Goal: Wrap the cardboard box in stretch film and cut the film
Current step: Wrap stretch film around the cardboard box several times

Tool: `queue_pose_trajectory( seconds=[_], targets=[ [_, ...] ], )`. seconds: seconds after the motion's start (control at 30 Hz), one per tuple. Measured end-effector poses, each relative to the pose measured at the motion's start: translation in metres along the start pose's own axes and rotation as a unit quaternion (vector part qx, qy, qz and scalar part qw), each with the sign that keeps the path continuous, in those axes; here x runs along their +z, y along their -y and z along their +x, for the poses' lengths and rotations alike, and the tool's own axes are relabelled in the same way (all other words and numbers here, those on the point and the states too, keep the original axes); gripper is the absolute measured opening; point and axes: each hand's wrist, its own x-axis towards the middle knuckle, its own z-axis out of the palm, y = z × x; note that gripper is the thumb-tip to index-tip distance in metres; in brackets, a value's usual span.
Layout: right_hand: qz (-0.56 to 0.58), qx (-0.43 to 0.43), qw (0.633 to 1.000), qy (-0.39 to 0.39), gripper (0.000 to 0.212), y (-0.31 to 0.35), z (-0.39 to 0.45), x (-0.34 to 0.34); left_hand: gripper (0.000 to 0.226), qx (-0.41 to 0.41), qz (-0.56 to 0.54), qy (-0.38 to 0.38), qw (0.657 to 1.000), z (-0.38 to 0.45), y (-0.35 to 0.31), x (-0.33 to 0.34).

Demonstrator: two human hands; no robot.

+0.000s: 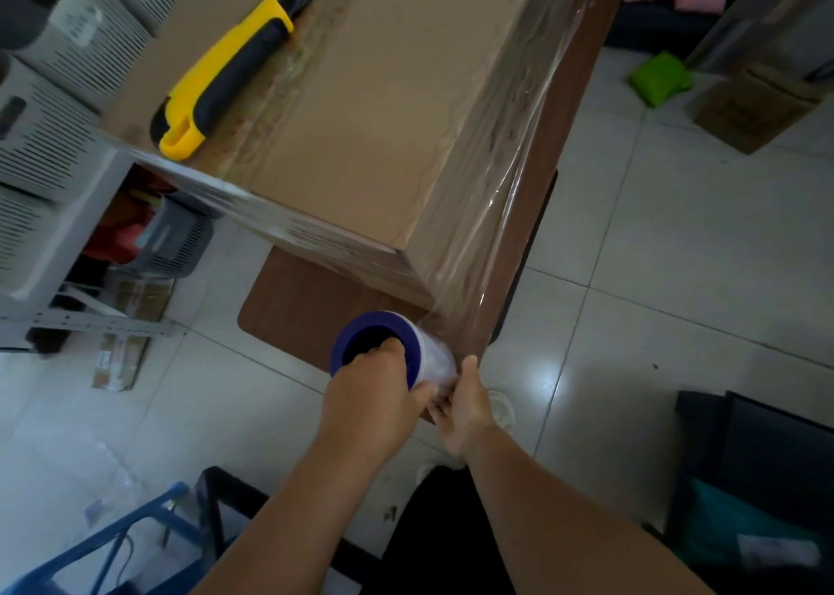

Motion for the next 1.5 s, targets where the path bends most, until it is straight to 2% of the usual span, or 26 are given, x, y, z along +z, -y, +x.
queue_pose_trajectory(
  seconds=[0.3,0.47,0.63,0.77,0.9,1.1,1.37,1.5],
  targets=[
    [0.066,-0.01,0.997,-0.047,0.045,-0.004,-0.005,0.009,0.036,0.081,0.071,0.012,0.994,0.013,-0.002,-0.01],
    [0.128,-0.043,0.989,-0.053,0.061,-0.017,-0.009,0.02,0.038,0.14,0.092,0.048,0.985,0.015,0.01,-0.011],
    [0.18,-0.087,0.977,-0.069,0.061,-0.032,-0.016,0.034,0.041,0.206,0.097,0.088,0.97,0.018,0.03,-0.013],
    [0.203,-0.096,0.97,-0.094,0.062,-0.037,-0.016,0.045,0.039,0.24,0.095,0.089,0.962,0.019,0.038,-0.019],
    [0.208,-0.102,0.966,-0.111,0.067,-0.039,-0.01,0.046,0.036,0.25,0.098,0.078,0.96,0.02,0.042,-0.021],
    [0.168,-0.118,0.974,-0.097,0.067,-0.043,-0.014,0.051,0.035,0.262,0.103,0.08,0.956,0.022,0.048,-0.024],
    [0.139,-0.137,0.972,-0.134,0.071,-0.055,-0.006,0.075,0.034,0.334,0.13,0.08,0.93,0.034,0.076,-0.034],
    [0.169,-0.157,0.963,-0.14,0.072,-0.067,0.0,0.094,0.034,0.366,0.158,0.08,0.914,0.045,0.09,-0.041]
  ],
)
